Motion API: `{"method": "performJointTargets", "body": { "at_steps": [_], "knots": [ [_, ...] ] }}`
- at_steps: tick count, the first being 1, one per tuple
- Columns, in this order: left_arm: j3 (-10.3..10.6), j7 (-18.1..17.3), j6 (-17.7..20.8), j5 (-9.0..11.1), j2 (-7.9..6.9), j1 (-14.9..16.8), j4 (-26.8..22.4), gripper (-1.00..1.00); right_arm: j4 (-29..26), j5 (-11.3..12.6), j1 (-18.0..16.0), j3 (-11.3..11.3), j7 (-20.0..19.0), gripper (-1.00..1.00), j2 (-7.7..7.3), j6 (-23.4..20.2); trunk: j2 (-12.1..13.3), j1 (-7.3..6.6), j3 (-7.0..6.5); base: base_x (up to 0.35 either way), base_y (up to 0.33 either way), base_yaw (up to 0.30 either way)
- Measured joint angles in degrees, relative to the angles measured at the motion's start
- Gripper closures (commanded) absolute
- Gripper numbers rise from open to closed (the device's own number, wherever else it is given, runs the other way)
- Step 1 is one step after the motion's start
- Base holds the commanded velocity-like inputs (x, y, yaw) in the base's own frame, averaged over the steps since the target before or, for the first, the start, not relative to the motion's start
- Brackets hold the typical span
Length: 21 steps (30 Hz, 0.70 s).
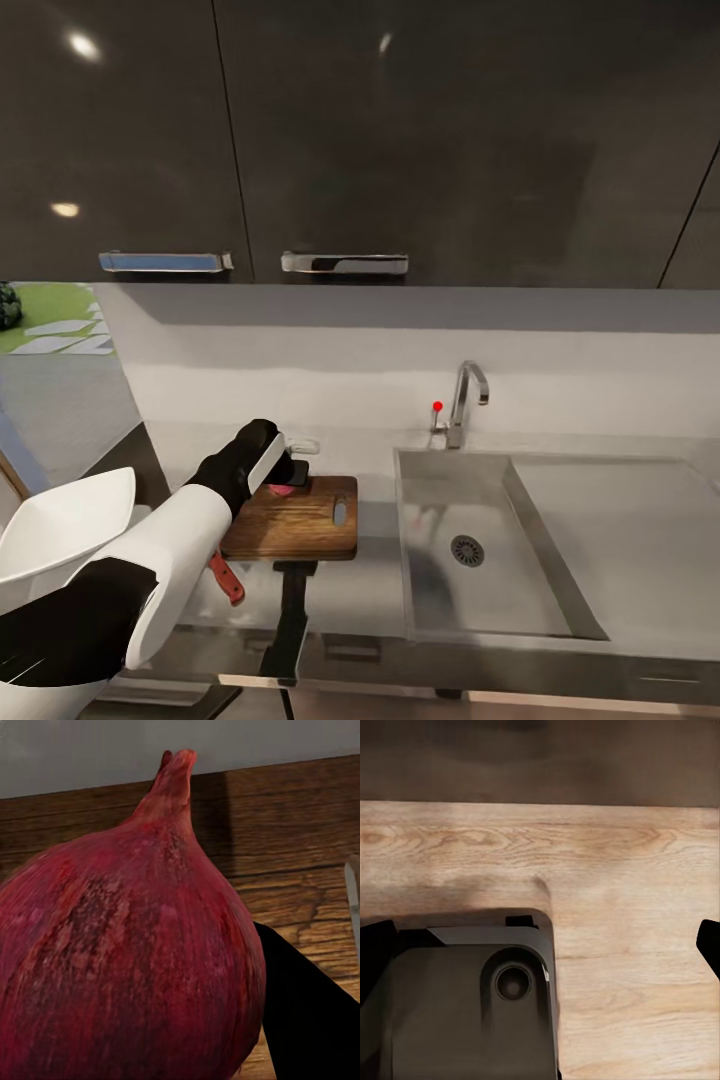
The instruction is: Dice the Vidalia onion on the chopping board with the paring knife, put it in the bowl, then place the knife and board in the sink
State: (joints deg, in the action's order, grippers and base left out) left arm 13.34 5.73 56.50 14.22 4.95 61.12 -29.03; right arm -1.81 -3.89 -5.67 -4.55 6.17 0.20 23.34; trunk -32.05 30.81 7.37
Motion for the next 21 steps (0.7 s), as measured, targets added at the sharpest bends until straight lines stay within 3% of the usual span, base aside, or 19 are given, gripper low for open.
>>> {"method": "performJointTargets", "body": {
  "at_steps": [21],
  "knots": [
    [-0.01, -0.04, 0.00, 0.00, -0.09, 0.00, 0.76, 1.00, 0.01, 0.00, 0.00, -0.01, 0.00, -1.00, 0.03, -0.06, 0.00, 0.00, 0.30, 0.001, 0.000, 0.000]
  ]
}}
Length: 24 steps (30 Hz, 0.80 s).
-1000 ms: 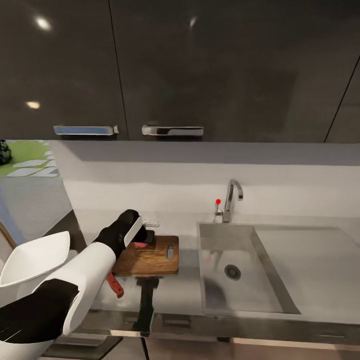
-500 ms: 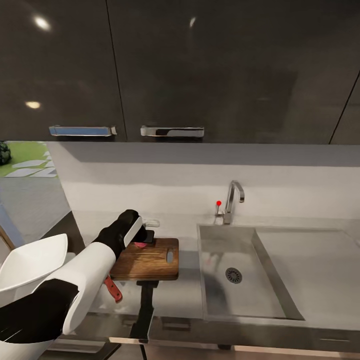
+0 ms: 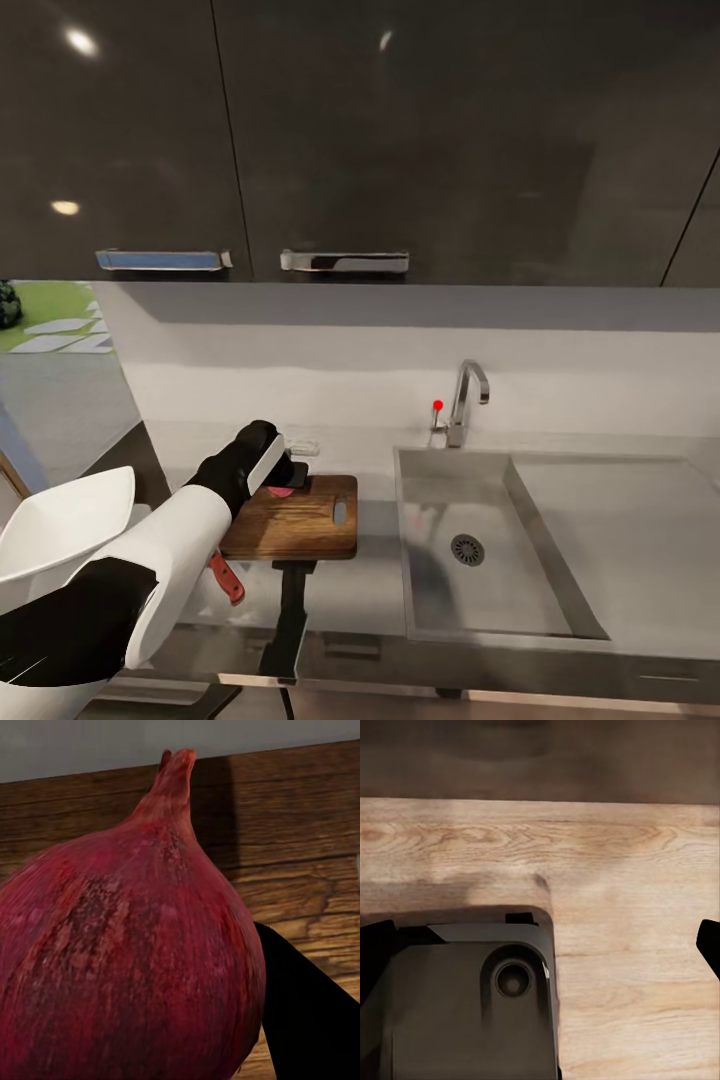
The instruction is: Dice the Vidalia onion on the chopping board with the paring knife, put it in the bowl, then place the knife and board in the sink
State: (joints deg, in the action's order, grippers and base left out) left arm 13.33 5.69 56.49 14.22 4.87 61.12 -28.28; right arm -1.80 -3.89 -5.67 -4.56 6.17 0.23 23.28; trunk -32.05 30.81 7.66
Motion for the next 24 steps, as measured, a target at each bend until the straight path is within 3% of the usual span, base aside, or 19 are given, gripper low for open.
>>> {"method": "performJointTargets", "body": {
  "at_steps": [7, 24],
  "knots": [
    [0.00, 0.04, 0.00, 0.00, 0.00, 0.00, 0.10, 1.00, 0.00, 0.00, 0.00, 0.00, 0.00, -1.00, 0.00, -0.03, 0.00, 0.00, 0.34, -0.007, 0.000, 0.000],
    [0.00, 0.03, 0.00, 0.00, 0.00, 0.00, 0.21, 1.00, 0.00, 0.00, 0.00, 0.00, 0.00, -1.00, -0.01, -0.05, 0.00, 0.00, 0.64, -0.134, 0.000, 0.000]
  ]
}}
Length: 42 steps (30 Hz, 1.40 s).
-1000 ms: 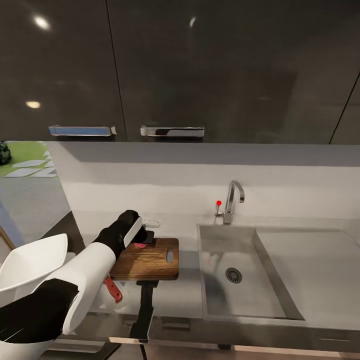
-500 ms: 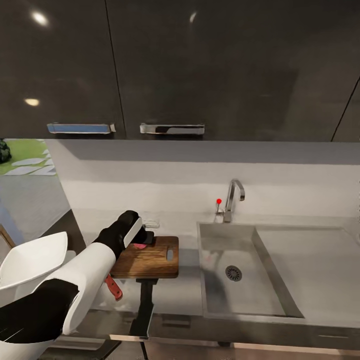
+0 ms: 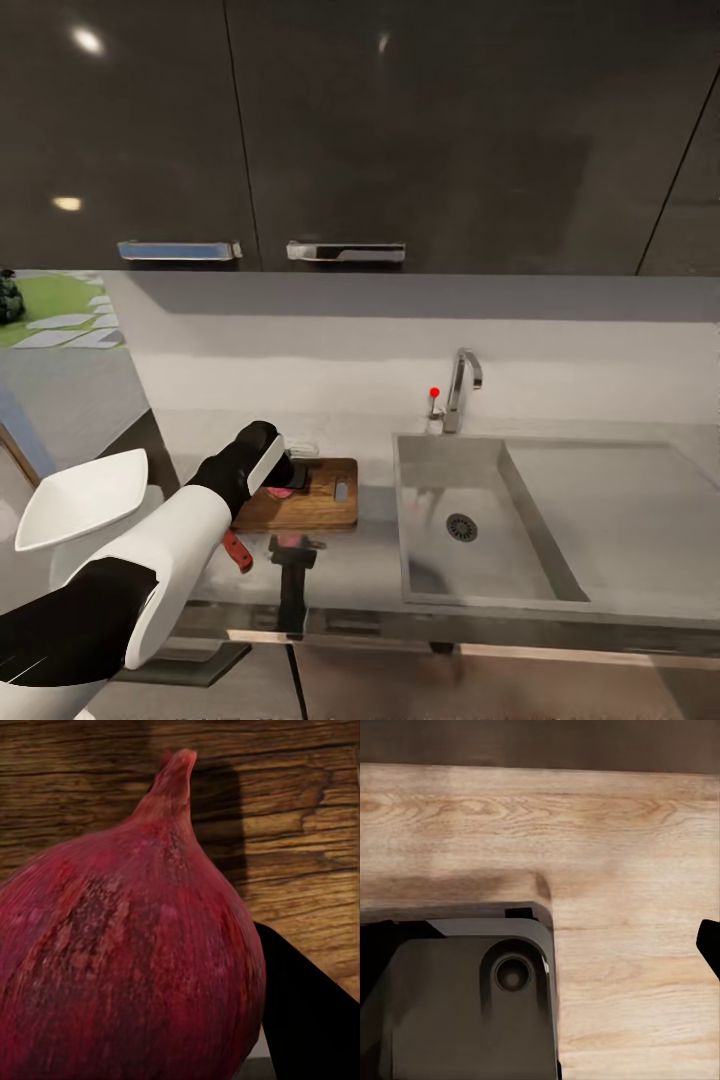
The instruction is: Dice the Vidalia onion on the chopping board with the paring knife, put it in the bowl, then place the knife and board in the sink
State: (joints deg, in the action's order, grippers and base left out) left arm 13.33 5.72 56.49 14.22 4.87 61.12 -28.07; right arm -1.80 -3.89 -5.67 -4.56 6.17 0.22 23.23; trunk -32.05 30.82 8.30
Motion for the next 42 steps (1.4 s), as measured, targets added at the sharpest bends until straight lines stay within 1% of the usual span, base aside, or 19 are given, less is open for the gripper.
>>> {"method": "performJointTargets", "body": {
  "at_steps": [9, 33, 42],
  "knots": [
    [0.00, 0.02, 0.00, -0.01, -0.06, 0.00, 0.00, 1.00, 0.00, 0.07, 0.00, 0.00, 0.01, -1.00, -0.01, -0.02, 0.00, 0.00, 0.28, -0.006, 0.000, 0.000],
    [0.00, 0.02, 0.00, 0.00, -0.17, 0.00, 0.00, 1.00, -0.02, 0.08, 0.00, 0.00, 0.02, -1.00, -0.05, 0.04, 0.00, 0.00, 2.06, 0.000, 0.000, 0.000],
    [0.00, 0.02, 0.00, -0.03, -0.18, 0.00, -0.08, 1.00, -0.02, 0.08, 0.00, 0.00, 0.01, -1.00, -0.04, 0.01, -0.01, -0.01, 2.21, 0.042, 0.000, 0.000]
  ]
}}
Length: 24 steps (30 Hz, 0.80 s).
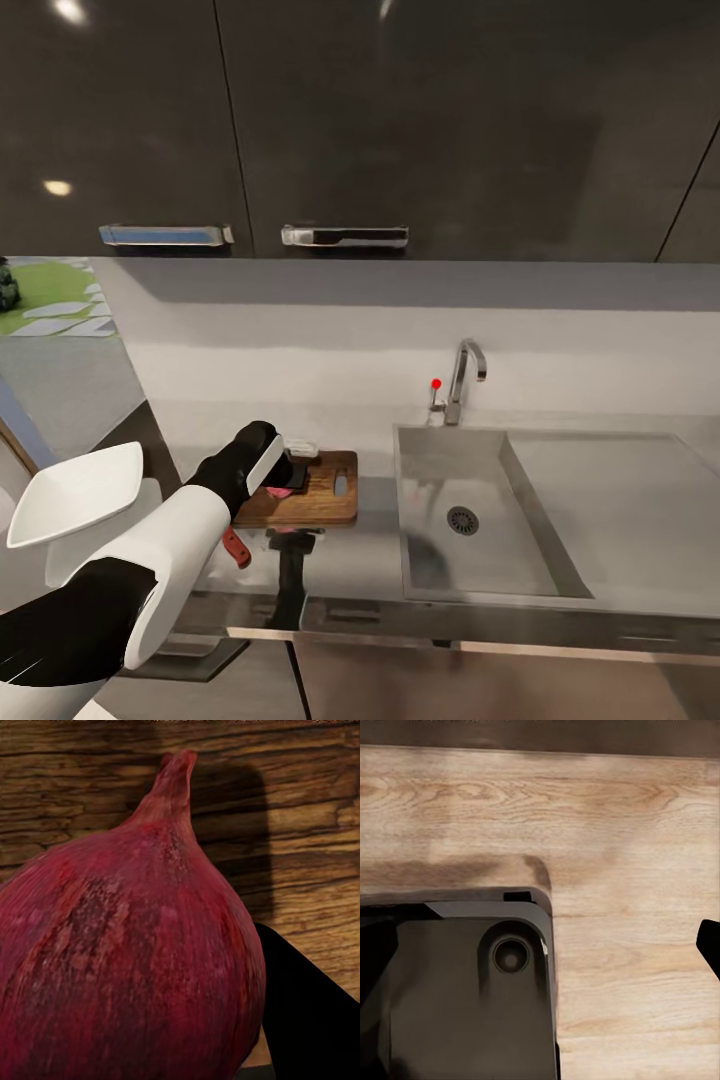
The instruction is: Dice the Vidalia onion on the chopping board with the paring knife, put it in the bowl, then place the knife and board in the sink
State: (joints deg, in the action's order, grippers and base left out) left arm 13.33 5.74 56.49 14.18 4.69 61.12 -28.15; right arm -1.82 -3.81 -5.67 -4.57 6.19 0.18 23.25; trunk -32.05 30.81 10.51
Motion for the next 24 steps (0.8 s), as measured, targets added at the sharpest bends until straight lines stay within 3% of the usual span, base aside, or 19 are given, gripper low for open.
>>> {"method": "performJointTargets", "body": {
  "at_steps": [24],
  "knots": [
    [0.00, 0.00, 0.00, -0.05, -0.03, 0.00, -0.01, 1.00, 0.00, 0.00, 0.00, 0.00, -0.01, -1.00, 0.02, 0.02, 0.00, 0.00, 0.01, 0.028, 0.000, 0.000]
  ]
}}
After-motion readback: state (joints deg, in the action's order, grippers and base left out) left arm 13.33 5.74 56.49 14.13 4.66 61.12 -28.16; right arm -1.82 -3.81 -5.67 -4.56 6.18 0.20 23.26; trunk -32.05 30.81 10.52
